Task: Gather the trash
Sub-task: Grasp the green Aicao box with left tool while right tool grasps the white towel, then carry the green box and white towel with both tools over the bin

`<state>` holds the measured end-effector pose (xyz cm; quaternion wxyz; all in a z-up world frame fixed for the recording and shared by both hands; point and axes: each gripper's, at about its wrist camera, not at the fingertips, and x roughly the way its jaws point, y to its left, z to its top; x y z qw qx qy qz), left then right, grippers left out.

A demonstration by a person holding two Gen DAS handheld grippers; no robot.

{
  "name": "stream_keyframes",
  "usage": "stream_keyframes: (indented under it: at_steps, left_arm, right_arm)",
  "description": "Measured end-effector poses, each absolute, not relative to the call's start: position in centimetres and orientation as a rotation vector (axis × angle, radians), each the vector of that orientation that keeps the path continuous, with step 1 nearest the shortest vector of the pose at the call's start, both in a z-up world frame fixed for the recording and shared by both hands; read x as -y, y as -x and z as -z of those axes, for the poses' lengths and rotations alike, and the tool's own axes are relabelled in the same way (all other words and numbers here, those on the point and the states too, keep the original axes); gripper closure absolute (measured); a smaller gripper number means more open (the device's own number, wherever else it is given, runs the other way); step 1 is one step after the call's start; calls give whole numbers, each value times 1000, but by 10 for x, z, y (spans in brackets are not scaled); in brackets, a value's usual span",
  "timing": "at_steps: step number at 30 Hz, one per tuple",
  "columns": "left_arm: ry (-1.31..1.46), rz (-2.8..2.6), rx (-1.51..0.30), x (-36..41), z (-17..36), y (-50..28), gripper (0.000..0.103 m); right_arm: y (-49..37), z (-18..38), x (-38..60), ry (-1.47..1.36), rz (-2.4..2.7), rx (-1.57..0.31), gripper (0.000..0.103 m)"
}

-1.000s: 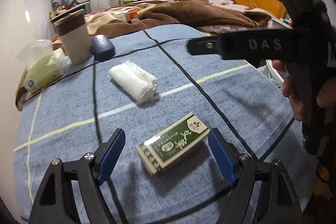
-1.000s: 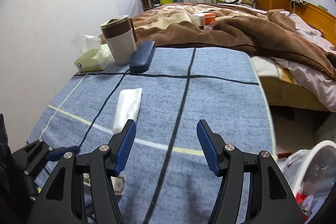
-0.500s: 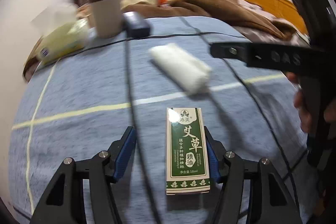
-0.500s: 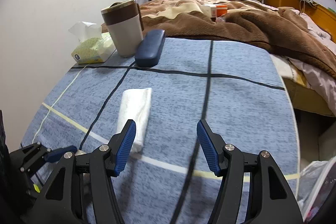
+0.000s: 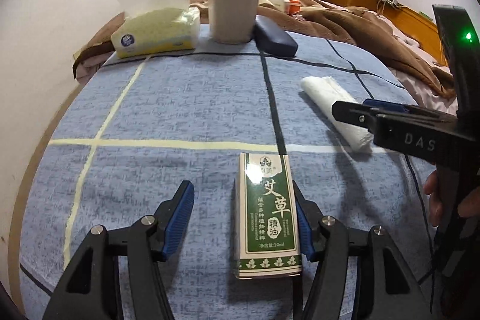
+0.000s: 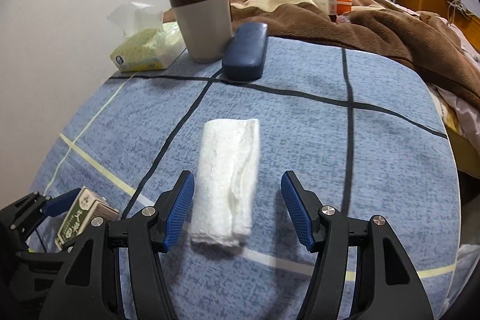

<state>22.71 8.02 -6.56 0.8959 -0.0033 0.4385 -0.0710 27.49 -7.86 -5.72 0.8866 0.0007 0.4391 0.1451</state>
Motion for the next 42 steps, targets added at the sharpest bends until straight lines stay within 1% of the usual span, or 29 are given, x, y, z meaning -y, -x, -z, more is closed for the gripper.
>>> stream_keyframes:
  at_steps: [8, 10, 12, 13, 15, 16, 17, 20, 22, 26, 42]
  left_arm:
    - [12, 137, -909, -80, 66, -231, 40]
    - [12, 137, -909, -79, 66, -231, 43]
    - [14, 144, -909, -78, 65, -230, 49]
    - [15, 149, -908, -78, 65, -229, 50]
    - [9, 150, -907, -76, 64, -228, 55]
    - [8, 152, -906, -75, 63, -228, 56]
    - [11, 152, -904, -75, 63, -228, 59]
    - [17, 158, -890, -74, 58, -224, 62]
    - [17, 158, -880, -73, 55, -222, 63]
    - [26, 161, -874, -72, 51, -216, 68]
    - [47, 151, -862, -67, 47, -199, 69]
  right_arm:
    - [-276, 64, 71, 62, -274, -927, 41]
    - [-276, 65, 72, 67, -270, -927, 41]
    - [-274, 64, 73, 70, -270, -923, 41]
    - [-274, 64, 74, 70, -271, -922, 43]
    - [-272, 63, 74, 76, -274, -918, 59]
    - [-271, 63, 74, 78, -279, -916, 63]
    - [-269, 62, 73, 80, -287, -913, 66]
    - [-264, 59, 71, 98, -282, -893, 72]
    - [-261, 57, 73, 87, -283, -888, 73]
    - [-251, 50, 81, 56, -273, -873, 73]
    - [-218, 32, 100, 3, -266, -823, 73]
